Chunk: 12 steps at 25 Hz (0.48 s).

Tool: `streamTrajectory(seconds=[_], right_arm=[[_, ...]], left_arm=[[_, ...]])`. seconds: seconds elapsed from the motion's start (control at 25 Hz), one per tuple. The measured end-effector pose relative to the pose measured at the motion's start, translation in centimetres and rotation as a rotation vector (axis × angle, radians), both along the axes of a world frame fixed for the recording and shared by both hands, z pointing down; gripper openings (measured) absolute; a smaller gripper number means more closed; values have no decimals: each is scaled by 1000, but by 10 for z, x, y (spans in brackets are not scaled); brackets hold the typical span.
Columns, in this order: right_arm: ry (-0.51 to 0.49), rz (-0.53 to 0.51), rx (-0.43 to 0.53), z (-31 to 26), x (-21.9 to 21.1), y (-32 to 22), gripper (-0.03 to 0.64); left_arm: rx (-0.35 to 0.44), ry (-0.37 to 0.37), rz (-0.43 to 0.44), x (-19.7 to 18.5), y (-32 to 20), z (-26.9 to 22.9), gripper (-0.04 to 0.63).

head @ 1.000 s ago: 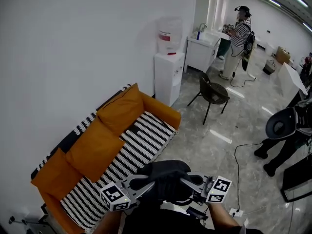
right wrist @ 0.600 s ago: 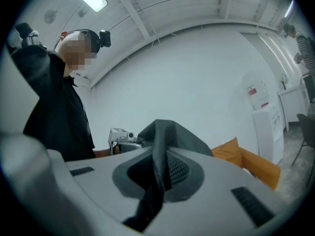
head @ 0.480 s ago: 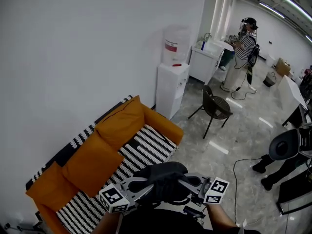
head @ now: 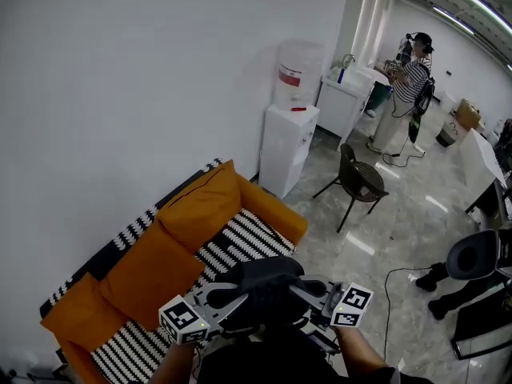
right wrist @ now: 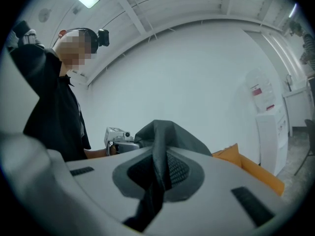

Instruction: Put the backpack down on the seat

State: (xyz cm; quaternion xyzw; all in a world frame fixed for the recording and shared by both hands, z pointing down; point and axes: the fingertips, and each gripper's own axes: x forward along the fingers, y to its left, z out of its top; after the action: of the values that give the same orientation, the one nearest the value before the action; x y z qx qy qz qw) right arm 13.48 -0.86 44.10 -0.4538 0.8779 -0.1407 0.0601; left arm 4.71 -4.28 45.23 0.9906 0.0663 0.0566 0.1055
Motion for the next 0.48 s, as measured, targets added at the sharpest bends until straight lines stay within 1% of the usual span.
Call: streamTrajectory(seconds=[0.2,0.48], right_arm=[[-8,-50,-11,7,12,-36,31],[-10,-194,-42,24,24,-100,31]], left_arm=[[2,-13,-39,11,-31,5,34],[-31,-63,-157,21,-82,25,34]])
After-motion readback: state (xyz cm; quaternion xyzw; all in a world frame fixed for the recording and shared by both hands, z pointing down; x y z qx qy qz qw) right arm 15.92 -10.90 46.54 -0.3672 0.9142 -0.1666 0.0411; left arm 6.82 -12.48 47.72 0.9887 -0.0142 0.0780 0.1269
